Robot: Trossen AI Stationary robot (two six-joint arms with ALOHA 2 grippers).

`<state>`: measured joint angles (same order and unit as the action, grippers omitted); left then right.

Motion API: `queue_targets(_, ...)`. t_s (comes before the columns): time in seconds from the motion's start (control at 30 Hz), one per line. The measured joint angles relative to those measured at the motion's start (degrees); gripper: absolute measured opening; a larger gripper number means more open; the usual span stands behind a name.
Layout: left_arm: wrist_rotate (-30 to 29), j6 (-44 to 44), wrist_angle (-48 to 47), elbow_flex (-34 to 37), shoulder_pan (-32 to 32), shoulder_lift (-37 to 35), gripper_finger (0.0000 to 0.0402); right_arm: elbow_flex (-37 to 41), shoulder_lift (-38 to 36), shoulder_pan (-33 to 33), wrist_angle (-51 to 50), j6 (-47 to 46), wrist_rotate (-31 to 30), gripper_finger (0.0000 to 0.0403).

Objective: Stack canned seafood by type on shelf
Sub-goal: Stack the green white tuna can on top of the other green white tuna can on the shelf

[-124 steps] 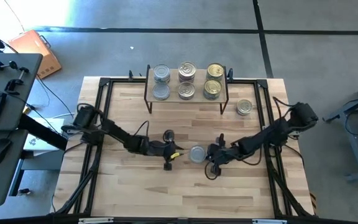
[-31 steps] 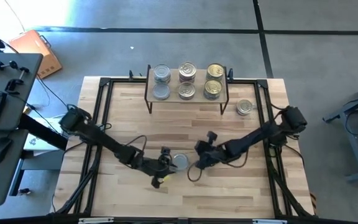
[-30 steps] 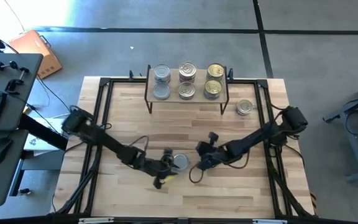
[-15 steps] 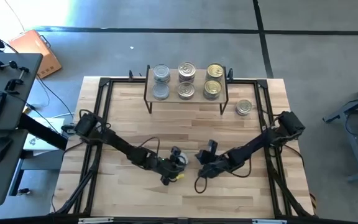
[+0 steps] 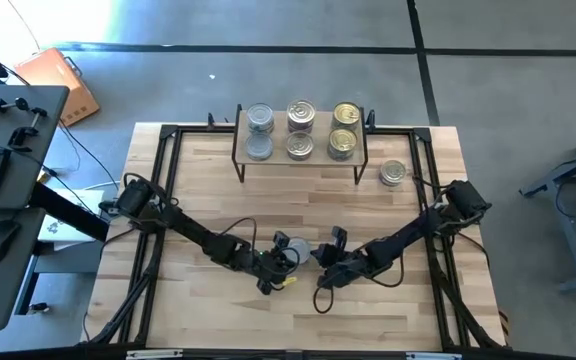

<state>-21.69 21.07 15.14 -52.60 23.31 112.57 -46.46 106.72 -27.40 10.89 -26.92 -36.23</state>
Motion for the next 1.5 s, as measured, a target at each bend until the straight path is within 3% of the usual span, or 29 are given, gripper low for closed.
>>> queue_targets(0.47, -2.8, -2.9, -0.2, 0.1, 1.7, -1.1, 0.0, 0.0, 0.0, 0.0, 0.2, 0.2, 0.0, 0.0)
queue_targets(1.27, -15.0, -0.3, -7.1, 0.2, 7.6, -13.7, 0.0001, 0.0, 0.0, 0.0, 0.6, 0.0, 0.0, 0.0)
queue_targets(1.5, -15.3, -1.9, -9.0, 0.2, 7.6, -17.1, 0.0001, 0.0, 0.0, 0.0, 0.6, 0.0, 0.0, 0.0)
